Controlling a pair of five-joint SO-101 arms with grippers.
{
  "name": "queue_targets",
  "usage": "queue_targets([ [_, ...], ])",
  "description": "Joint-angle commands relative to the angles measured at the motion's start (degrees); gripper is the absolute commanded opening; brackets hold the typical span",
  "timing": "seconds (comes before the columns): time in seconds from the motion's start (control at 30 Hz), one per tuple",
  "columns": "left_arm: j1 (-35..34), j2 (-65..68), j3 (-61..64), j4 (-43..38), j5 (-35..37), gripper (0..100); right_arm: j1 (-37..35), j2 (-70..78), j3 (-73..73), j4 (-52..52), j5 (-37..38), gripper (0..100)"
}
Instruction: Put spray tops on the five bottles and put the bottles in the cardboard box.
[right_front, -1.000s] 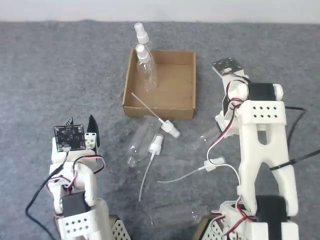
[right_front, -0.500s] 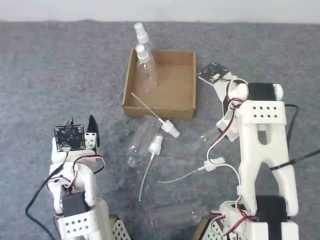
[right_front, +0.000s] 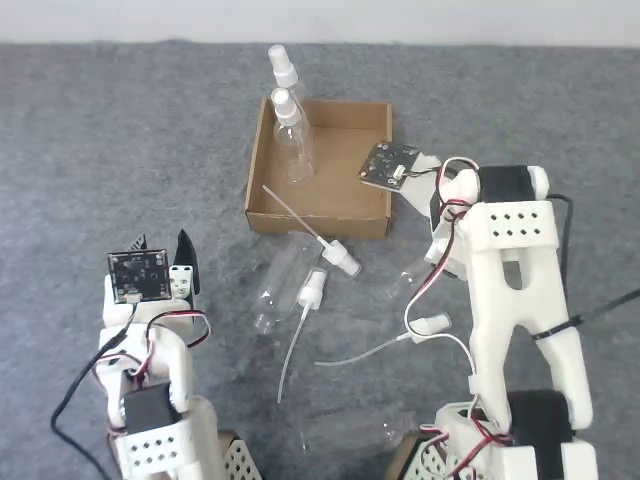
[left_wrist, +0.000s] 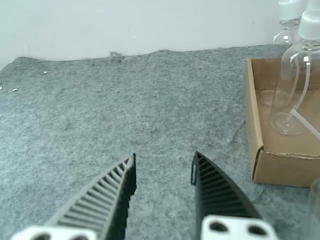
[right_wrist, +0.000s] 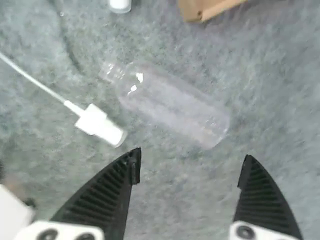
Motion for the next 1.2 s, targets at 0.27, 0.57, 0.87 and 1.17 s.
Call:
queue_targets([
  [0.27, -0.18, -0.88, -0.31, -2.02, -0.53, 17, -1.98, 10.33, -3.69, -2.42, 14.07, 27.4],
  [0.57, -0.09, -0.88, -0.22, -2.02, -0.53, 17, -4.7, 16.66, -3.43, -6.55, 17.05, 27.4],
  [0.87, -0.18, -0.88, -0.22, -2.11, -0.53, 17, -4.88, 22.73, -3.52, -9.1, 17.23, 27.3],
  [1.17, -0.26, -0.88, -0.22, -2.11, -0.53, 17, -4.7, 25.54, -3.43, -9.1, 17.23, 27.0],
])
